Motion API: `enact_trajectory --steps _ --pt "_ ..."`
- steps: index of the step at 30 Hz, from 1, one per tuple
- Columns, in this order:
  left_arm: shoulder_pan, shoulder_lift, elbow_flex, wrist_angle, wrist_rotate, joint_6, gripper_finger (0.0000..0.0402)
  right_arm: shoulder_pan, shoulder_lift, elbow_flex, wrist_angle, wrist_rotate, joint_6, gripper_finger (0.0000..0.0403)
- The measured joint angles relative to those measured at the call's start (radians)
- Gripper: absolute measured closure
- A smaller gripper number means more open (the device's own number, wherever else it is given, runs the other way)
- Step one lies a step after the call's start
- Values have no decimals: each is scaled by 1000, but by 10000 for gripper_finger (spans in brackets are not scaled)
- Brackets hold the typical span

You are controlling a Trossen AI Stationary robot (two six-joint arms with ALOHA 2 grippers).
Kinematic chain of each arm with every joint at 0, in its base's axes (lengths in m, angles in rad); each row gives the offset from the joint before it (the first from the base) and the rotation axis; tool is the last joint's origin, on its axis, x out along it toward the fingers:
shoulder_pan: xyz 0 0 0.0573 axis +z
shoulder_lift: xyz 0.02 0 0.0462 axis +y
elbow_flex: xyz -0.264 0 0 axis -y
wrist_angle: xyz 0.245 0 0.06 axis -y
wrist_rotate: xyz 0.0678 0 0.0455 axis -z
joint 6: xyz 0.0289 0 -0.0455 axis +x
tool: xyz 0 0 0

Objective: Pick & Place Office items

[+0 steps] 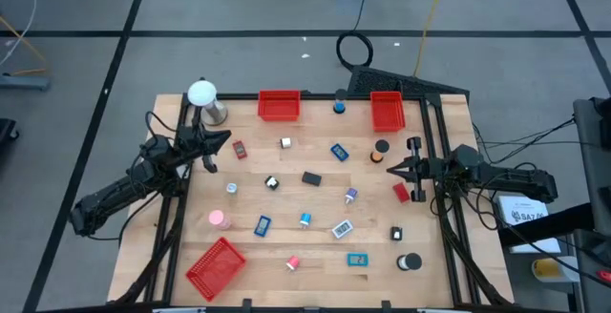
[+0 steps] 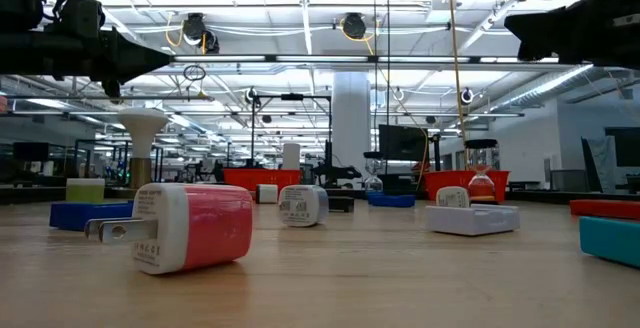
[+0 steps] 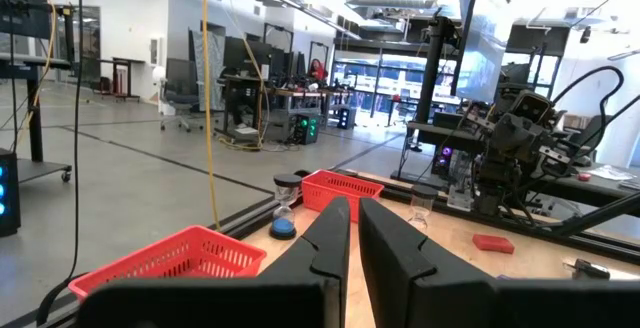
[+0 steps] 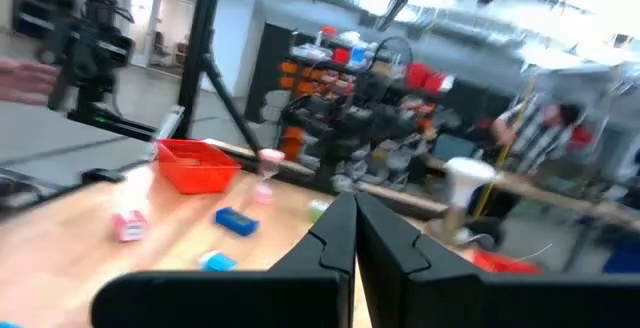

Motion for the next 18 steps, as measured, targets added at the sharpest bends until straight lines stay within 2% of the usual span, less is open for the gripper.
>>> enact_trajectory --steps 3,9,15,18 --pt "0 0 0 0 0 0 376 0 0 0 77 30 -2 403" --pt "0 0 0 0 0 0 376 0 0 0 165 4 285 403" --pt "0 0 0 13 -4 0 376 0 0 0 217 5 322 403" --pt "0 0 0 16 -3 0 376 0 -1 0 232 2 396 403"
